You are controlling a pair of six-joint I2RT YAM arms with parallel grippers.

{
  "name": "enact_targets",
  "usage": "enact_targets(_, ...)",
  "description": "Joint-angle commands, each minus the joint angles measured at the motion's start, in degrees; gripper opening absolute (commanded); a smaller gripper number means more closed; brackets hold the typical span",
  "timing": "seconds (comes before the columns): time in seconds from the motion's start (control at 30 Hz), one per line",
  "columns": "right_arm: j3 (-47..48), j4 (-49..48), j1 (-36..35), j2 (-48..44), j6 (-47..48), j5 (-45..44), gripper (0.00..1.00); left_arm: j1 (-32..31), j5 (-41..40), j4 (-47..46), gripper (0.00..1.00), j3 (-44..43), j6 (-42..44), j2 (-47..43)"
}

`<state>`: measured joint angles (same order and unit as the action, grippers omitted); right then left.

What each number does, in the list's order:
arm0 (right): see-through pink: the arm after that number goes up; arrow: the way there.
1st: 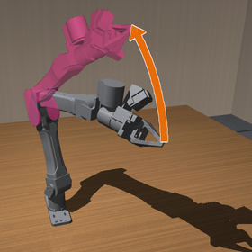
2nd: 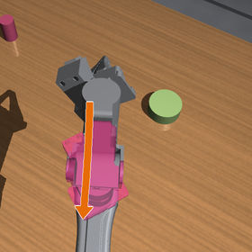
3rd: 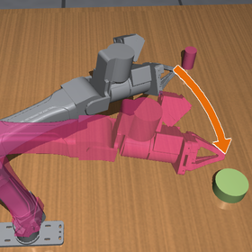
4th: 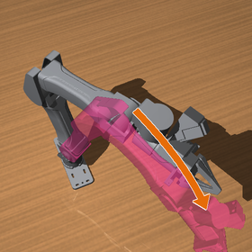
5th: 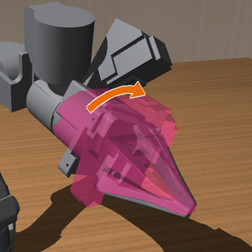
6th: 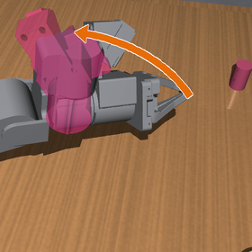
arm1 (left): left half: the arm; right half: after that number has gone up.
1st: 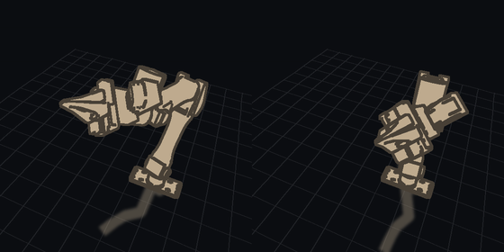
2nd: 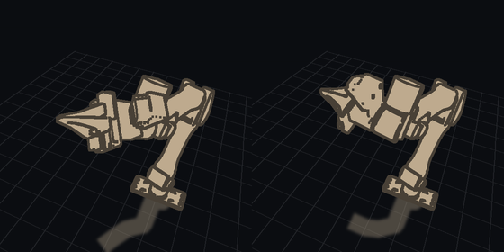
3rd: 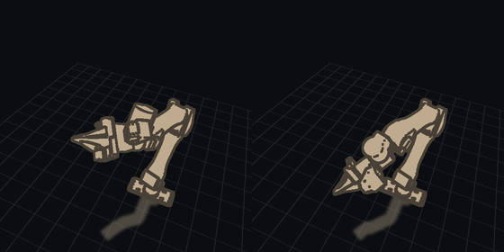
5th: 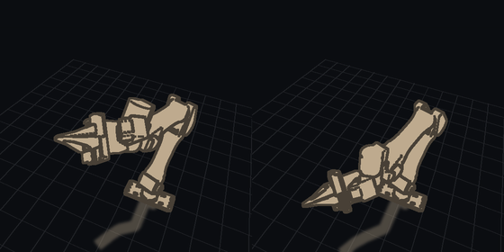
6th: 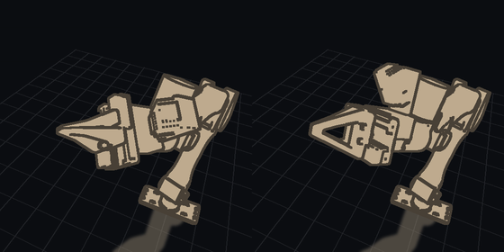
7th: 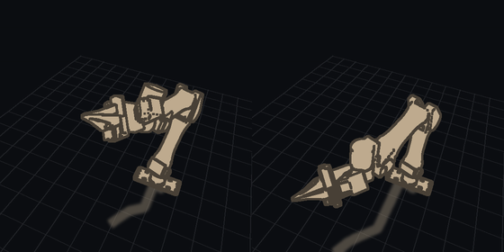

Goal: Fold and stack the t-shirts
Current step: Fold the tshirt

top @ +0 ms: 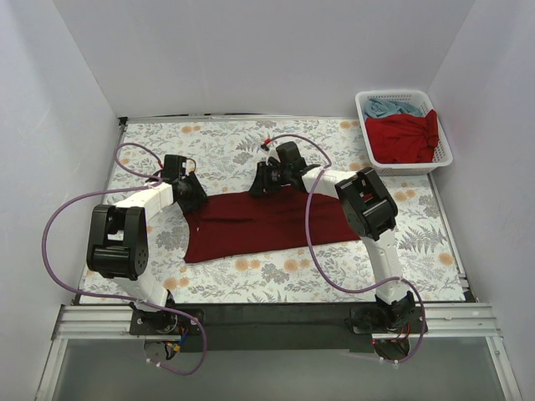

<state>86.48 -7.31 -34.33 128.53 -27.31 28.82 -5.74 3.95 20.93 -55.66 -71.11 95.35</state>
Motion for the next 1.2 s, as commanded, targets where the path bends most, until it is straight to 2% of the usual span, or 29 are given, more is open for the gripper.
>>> enact_targets(0.0,2.6,-2.4,-0.3,0.8,-0.5,1.9,0.30,0.2,0.6,-0.6,0.43,-0.7,0.6,-0.2)
enact_targets(0.23,2.1,-3.0,-0.3,1.0,-0.3,1.9,0.10,0.2,-0.8,-0.8,0.43,-1.5,0.8,0.6)
enact_targets(0.33,1.8,-3.4,-0.4,0.8,0.1,2.2,0.05,0.3,-0.7,-0.9,0.42,-2.1,0.6,1.0)
enact_targets(0.73,1.2,-4.3,-0.3,1.2,0.0,3.3,0.04,0.6,-1.3,-2.2,0.35,-3.9,1.2,2.2)
enact_targets(0.87,1.2,-4.5,-0.3,1.3,-0.1,3.4,0.04,0.8,-1.3,-2.5,0.25,-3.9,1.8,2.2)
enact_targets(1.0,1.2,-4.5,-0.3,1.2,-0.3,3.6,0.04,0.8,-0.9,-2.5,0.24,-3.8,1.9,2.7)
enact_targets(1.17,1.3,-4.6,-0.4,1.2,-0.1,4.0,0.03,0.9,-0.7,-2.6,0.07,-4.2,2.4,3.2)
